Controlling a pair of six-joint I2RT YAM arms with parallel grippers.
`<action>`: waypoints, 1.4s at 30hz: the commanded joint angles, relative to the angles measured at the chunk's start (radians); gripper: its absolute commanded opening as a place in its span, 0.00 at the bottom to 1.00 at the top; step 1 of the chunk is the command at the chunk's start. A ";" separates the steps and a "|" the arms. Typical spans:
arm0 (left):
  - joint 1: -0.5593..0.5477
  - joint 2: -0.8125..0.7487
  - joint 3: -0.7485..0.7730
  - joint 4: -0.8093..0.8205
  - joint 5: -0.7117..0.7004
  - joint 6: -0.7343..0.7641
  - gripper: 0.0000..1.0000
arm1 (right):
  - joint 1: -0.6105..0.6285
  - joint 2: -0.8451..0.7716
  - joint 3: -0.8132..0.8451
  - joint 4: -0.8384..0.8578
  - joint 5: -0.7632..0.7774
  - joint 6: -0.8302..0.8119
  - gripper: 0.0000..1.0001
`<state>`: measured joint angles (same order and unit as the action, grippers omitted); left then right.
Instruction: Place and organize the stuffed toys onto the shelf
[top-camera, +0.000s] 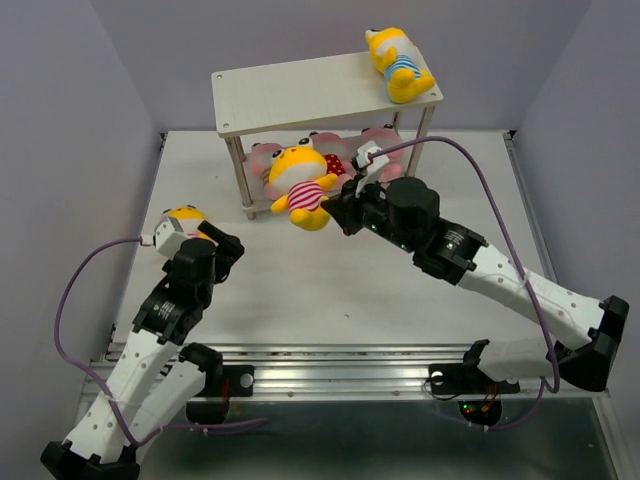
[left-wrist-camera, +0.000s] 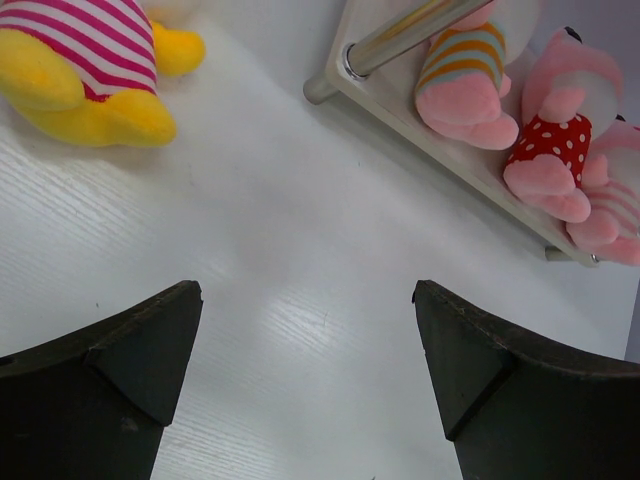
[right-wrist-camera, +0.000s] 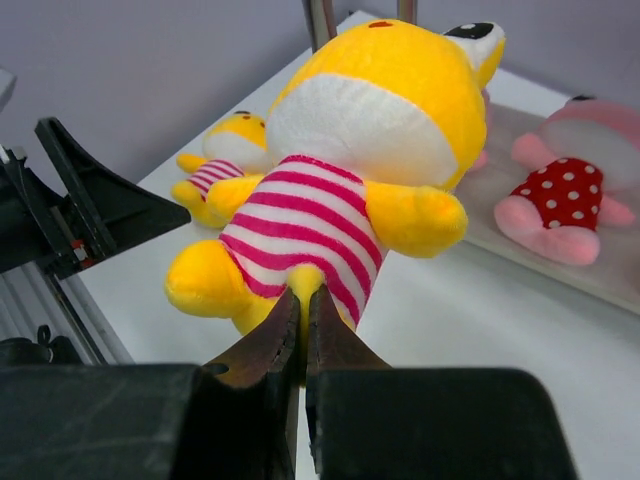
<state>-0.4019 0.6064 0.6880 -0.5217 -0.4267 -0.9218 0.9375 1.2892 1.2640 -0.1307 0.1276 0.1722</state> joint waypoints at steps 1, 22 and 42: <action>0.008 -0.002 0.030 0.017 -0.014 0.021 0.99 | 0.006 -0.074 0.080 -0.004 0.053 -0.071 0.01; 0.008 0.026 0.010 0.040 0.016 0.031 0.99 | -0.192 0.243 0.564 0.006 0.040 -0.192 0.01; 0.008 0.026 -0.019 0.069 0.049 0.038 0.99 | -0.338 0.406 0.643 0.026 -0.062 -0.079 0.06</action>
<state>-0.4015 0.6392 0.6792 -0.4847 -0.3698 -0.9020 0.6155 1.6783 1.8530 -0.1680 0.0883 0.0746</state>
